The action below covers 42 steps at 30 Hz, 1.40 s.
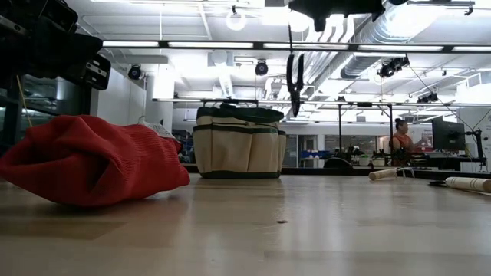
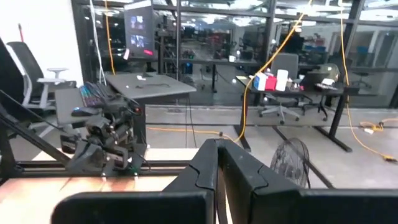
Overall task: Pick & Place Garden tools in Gardening bag
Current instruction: Put the green shears into the white gardening bag
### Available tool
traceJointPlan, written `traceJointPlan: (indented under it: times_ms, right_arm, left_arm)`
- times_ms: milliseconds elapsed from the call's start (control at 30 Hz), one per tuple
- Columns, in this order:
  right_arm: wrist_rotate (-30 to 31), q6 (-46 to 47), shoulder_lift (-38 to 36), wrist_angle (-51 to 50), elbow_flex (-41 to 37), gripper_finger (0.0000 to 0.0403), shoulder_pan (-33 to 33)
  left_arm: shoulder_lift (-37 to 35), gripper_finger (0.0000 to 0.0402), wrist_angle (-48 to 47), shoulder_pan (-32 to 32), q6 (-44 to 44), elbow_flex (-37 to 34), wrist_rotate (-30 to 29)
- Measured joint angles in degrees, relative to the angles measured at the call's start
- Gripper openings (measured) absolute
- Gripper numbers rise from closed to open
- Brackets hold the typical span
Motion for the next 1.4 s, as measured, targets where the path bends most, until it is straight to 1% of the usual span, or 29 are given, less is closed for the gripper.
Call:
traceJointPlan:
  times_ms: [167,333,800,1067,1233,1400]
  right_arm:
    - [1.96,-0.58,2.35,-0.32,-0.02,0.0004,0.01]
    - [2.62,-0.61,3.77,-0.23,-0.02,0.0004,0.03]
    - [2.15,-0.33,4.8,3.05,-0.02,0.0004,0.7]
    - [0.53,-0.57,5.6,2.43,-0.02,0.0004,2.21]
    - [0.6,-0.54,5.74,2.45,-0.02,0.0004,2.93]
    - [1.53,2.59,5.74,2.76,-0.02,0.0004,3.2]
  left_arm:
    - [0.0,0.0,-0.02,0.0,-0.01,0.0,0.0]
    - [0.0,0.0,0.0,-0.01,-0.01,0.0,-0.02]
    - [0.0,0.0,0.0,-0.02,-0.01,0.0,-0.22]
    - [0.0,0.0,-0.02,-0.01,0.0,0.0,-0.21]
    - [0.0,0.0,0.0,-0.01,-0.01,0.0,-0.2]
    - [0.0,0.0,0.0,-0.02,0.01,0.0,-0.17]
